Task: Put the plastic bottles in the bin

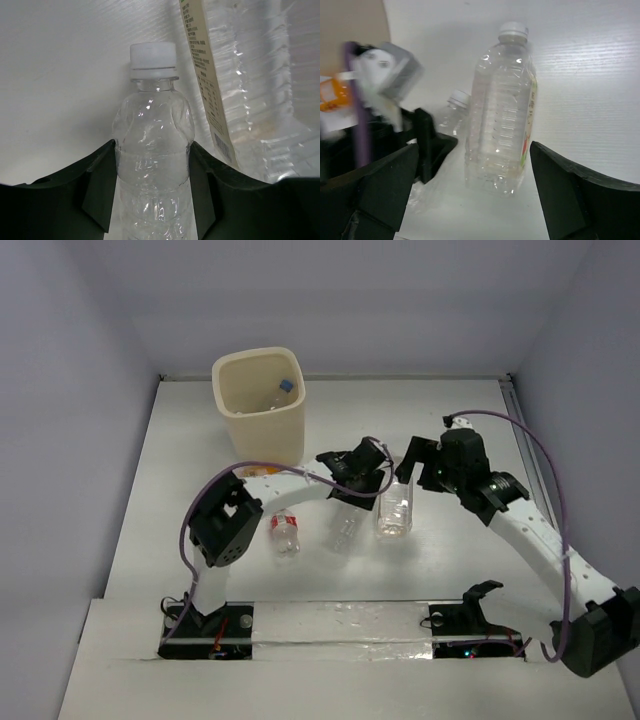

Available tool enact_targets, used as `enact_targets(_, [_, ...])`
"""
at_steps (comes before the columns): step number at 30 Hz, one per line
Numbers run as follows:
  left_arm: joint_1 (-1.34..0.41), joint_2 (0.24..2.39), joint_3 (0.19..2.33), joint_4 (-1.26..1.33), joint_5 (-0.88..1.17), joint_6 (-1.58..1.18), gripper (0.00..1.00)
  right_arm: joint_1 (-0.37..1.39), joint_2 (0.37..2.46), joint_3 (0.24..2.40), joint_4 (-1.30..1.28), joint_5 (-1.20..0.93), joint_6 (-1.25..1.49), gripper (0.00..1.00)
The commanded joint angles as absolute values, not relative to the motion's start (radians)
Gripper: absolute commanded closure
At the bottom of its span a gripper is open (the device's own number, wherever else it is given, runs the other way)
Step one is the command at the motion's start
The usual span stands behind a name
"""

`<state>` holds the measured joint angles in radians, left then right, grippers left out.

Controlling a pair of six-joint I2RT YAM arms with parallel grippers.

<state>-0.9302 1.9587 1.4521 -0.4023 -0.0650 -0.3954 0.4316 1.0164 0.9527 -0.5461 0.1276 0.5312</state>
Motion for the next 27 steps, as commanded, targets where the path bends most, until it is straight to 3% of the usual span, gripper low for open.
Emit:
enact_targets(1, [-0.934, 1.775, 1.463, -0.434, -0.103, -0.413, 0.74, 0.41, 1.098, 0.992, -0.54, 0.083, 0.483, 0.01])
enact_targets(12, [-0.712, 1.499, 1.768, -0.511, -0.112, -0.419, 0.74, 0.391, 1.428, 1.117, -0.548, 0.091, 0.38, 0.0])
enact_targets(20, [-0.48, 1.526, 2.07, -0.508, -0.094, -0.399, 0.73, 0.391, 1.568, 1.149, -0.551, 0.121, 0.374, 0.0])
enact_targets(27, [-0.313, 1.58, 2.166, -0.417, -0.095, -0.422, 0.73, 0.391, 1.666, 1.154, -0.542, 0.092, 0.357, 0.0])
